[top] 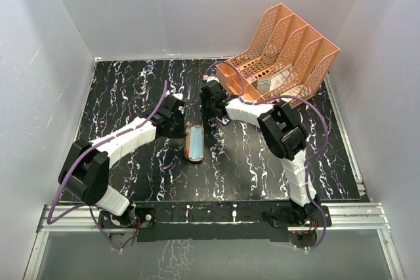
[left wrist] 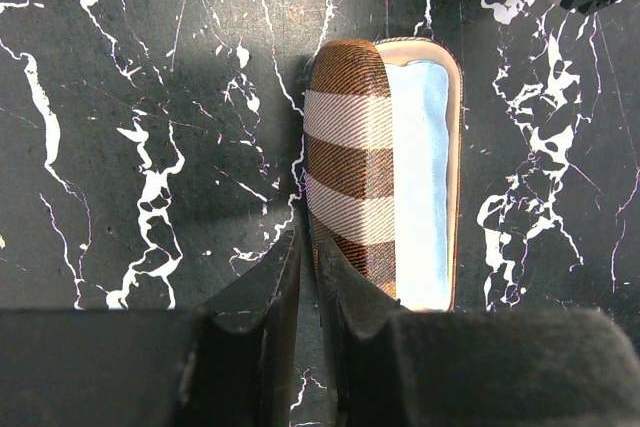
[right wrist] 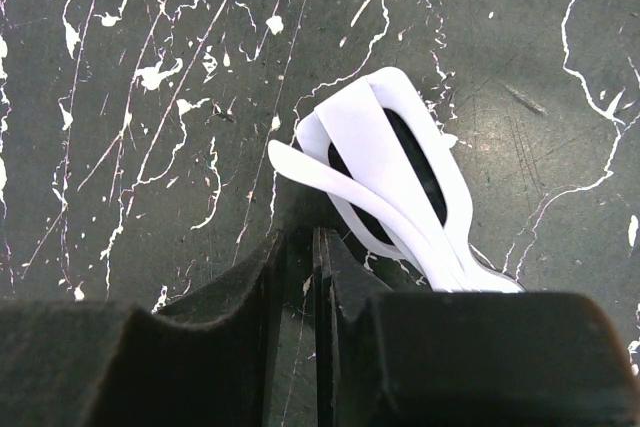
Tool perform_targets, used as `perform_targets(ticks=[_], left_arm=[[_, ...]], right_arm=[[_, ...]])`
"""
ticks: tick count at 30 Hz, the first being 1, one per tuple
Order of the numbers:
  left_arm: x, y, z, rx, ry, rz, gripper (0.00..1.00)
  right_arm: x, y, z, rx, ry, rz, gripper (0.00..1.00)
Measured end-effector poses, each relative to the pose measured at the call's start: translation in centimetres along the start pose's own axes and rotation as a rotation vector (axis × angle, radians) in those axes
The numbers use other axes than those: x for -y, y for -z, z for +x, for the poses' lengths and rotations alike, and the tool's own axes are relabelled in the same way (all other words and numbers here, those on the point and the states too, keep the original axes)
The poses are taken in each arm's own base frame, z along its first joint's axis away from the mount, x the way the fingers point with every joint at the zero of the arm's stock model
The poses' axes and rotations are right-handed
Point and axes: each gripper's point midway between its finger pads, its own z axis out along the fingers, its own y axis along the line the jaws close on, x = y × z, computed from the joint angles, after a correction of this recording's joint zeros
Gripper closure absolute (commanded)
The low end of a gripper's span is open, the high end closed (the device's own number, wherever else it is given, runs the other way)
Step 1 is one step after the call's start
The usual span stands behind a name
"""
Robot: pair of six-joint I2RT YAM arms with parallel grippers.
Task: Organize the sunglasses
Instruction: Pick up the sunglasses from the center of the board.
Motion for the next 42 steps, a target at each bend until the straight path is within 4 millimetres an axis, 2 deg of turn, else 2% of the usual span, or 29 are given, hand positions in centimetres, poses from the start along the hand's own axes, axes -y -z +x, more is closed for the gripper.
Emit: perform_targets(ticks=[22,30,42], left_arm=[[0.2,0.2,0.0,0.003,0.003,0.004,0.88],[0.2,0.4,0.0,0.005,0.003,0.006,0.88],[0.4,0.5,0.0,0.005,-0.002,0.010,0.88]], right_arm=[[0.4,0.1,-0.3,-0.002,0.038,0.022,0.82],[0.3,-0.9,-1.0,0.010,0.046,0.034,0.82],[0.4,-0.6,-0.9,0.015,0.046,0.030,0.80]])
